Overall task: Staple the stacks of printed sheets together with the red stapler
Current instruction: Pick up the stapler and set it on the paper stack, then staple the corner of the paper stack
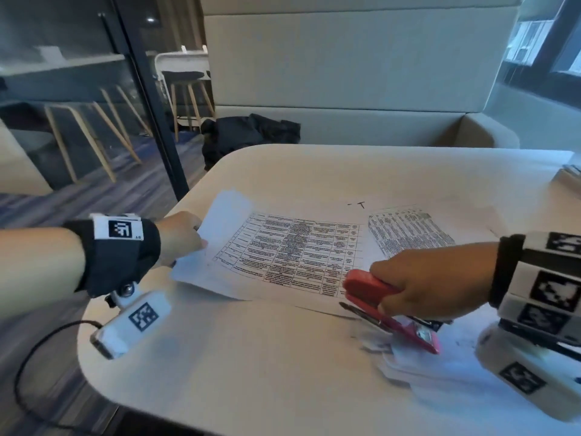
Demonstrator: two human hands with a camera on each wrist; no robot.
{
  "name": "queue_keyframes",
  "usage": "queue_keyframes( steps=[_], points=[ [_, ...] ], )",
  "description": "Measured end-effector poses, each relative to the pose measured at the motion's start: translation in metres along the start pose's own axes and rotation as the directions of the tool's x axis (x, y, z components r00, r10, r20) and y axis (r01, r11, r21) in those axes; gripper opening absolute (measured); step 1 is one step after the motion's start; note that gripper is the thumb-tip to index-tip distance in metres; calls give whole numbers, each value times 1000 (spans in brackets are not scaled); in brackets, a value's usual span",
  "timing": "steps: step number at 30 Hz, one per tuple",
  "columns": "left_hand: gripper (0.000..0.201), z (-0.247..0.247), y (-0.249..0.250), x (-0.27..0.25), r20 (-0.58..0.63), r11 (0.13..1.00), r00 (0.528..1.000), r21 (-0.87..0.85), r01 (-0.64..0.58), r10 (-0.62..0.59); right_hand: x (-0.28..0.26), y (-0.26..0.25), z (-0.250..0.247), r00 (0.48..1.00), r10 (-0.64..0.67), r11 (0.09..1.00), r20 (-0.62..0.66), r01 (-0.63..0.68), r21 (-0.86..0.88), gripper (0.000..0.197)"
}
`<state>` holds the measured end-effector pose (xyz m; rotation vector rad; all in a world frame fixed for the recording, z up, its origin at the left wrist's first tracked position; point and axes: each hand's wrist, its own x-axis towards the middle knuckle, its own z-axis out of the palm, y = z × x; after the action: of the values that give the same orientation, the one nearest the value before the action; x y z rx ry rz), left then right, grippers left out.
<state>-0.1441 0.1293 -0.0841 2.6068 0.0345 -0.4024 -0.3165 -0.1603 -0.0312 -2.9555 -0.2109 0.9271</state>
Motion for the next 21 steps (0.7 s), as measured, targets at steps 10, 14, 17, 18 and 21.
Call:
queue_keyframes(
  steps=[10,14,17,18,21],
  points=[
    [98,27,20,-39,241,964,952,-227,-136,191,-3,73,-2,969,247,969,-3,-247,-2,12],
    [89,43,44,-52,317,920,894,123,-371,318,-6,89,-16,952,292,955,-96,-296,-30,12],
    [77,50,56,-60,401,857,852,244,-454,337,-4,70,-30,942,240,957,-236,-270,-106,12],
    [65,51,60,-63,434,852,839,250,-460,327,-3,60,-35,935,211,962,-287,-251,-111,13],
    [59,49,70,-75,510,771,821,405,-492,257,5,27,-43,927,108,977,-359,-167,-136,16]
  ],
)
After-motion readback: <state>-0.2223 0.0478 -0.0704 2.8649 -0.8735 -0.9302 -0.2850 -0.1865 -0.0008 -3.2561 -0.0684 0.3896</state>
